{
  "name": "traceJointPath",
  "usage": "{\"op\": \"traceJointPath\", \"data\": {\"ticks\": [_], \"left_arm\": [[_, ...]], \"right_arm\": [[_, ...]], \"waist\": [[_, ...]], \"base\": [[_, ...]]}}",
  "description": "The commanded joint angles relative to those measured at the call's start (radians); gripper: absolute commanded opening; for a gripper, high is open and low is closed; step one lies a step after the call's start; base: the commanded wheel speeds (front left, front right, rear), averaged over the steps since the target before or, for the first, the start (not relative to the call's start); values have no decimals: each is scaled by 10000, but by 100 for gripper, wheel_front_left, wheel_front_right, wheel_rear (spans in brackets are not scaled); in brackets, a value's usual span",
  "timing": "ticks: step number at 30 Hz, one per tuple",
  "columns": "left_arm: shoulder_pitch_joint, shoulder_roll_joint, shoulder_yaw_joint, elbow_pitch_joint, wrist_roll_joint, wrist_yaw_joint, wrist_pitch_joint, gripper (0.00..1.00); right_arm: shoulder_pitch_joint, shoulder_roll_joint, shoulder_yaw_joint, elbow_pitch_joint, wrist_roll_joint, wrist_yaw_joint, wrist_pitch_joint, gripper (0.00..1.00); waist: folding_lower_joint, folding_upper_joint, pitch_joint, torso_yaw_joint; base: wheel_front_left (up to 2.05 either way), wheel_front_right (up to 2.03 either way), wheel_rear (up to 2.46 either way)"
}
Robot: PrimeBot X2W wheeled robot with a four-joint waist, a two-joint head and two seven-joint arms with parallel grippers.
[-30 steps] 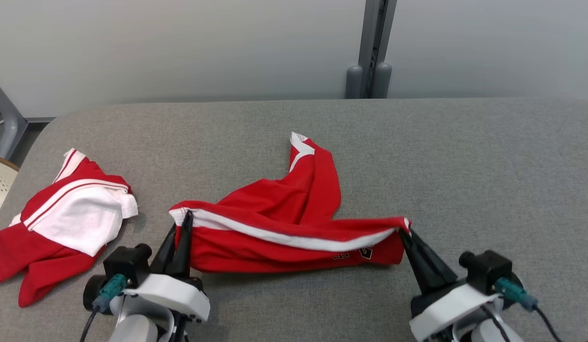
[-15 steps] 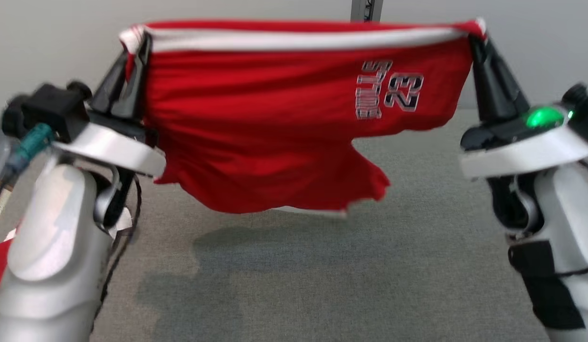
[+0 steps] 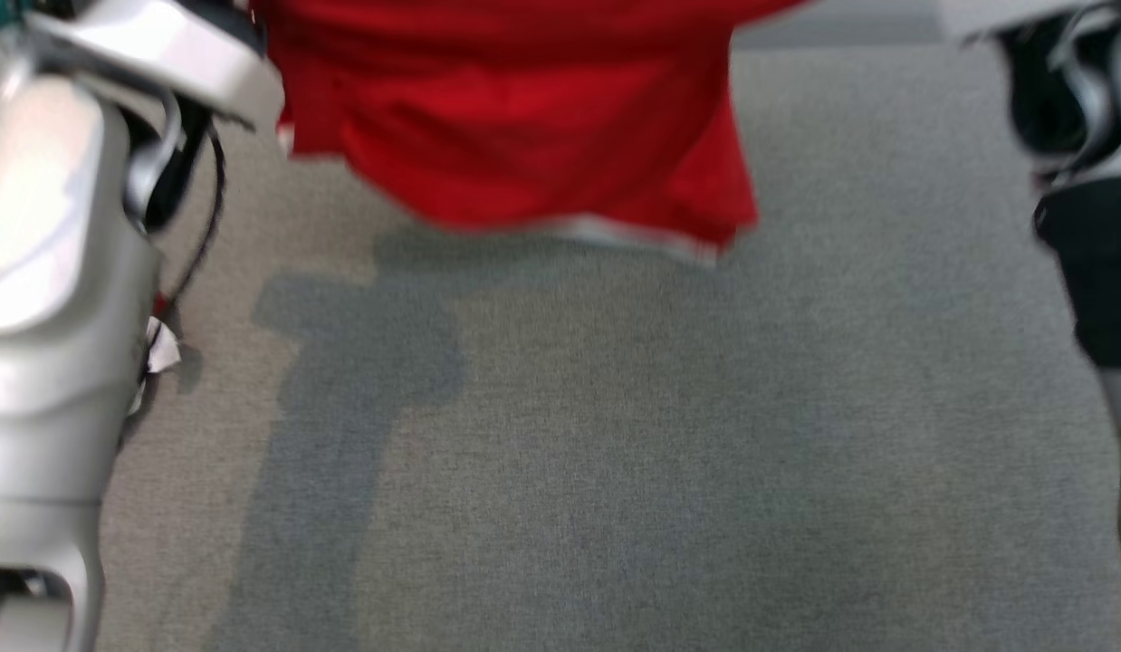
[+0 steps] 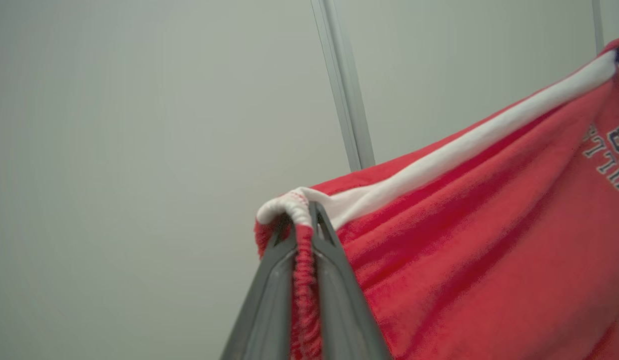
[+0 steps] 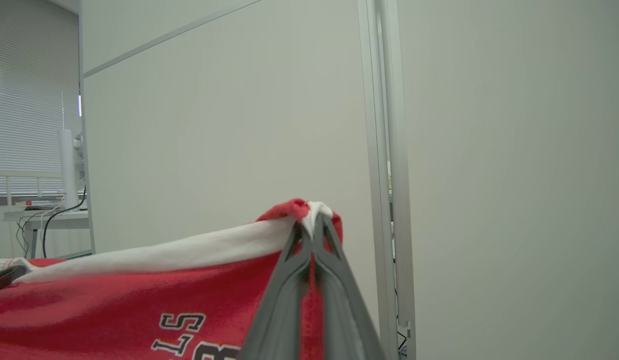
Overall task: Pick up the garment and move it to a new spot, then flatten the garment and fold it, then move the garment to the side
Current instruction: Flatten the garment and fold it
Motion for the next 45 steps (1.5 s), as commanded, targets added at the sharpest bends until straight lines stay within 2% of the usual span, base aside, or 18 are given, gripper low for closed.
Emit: {"op": "traceJointPath", "data": {"ticks": [1, 3, 7, 11, 15, 20, 27, 34, 45], "left_arm": [[-492, 38, -19, 102, 27, 3, -151, 0], [-1334, 119, -245, 314, 208, 2, -338, 0], [-2493, 3, 251, 543, 27, 6, -491, 0], [-2329, -257, 902, 102, -83, 6, -496, 0], [-982, -546, 1140, 90, -205, 5, -487, 0], [1502, -1372, 1424, 82, -520, 5, -489, 0], [4223, -1960, 1782, 18, -731, 4, -490, 0], [6560, -2091, 1946, -253, -799, 6, -490, 0], [9557, -2148, 1747, -660, -771, 4, -491, 0]], "right_arm": [[-456, 12, -199, 74, -95, 1, 8, 0], [-1196, 62, -576, 191, -436, 1, 7, 0], [-2082, 187, -1257, 77, -1050, -1, 6, 0], [-1832, 321, -1607, -215, -1349, -1, 7, 0], [-570, 382, -1333, -415, -1355, -1, 5, 0], [1835, 246, -760, -608, -962, 1, 4, 0], [4711, 233, -799, -861, -360, -1, 4, 0], [7286, 459, -875, -967, 98, -1, 4, 0], [10052, 888, -611, -708, 275, -1, 3, 0]], "waist": [[0, 0, 1066, -55], [0, 0, 1442, -79], [0, 0, 1908, -122], [0, 0, 2154, -152], [0, 0, 2175, -188], [0, 0, 2038, -160], [0, 0, 1284, -181], [0, 0, 42, -299], [0, 0, -2062, -353]], "base": [[0, 0, 0], [0, 0, 0], [0, 0, 0], [0, 0, 0], [0, 0, 0], [0, 0, 0], [0, 0, 0], [0, 0, 0], [0, 0, 0]]}}
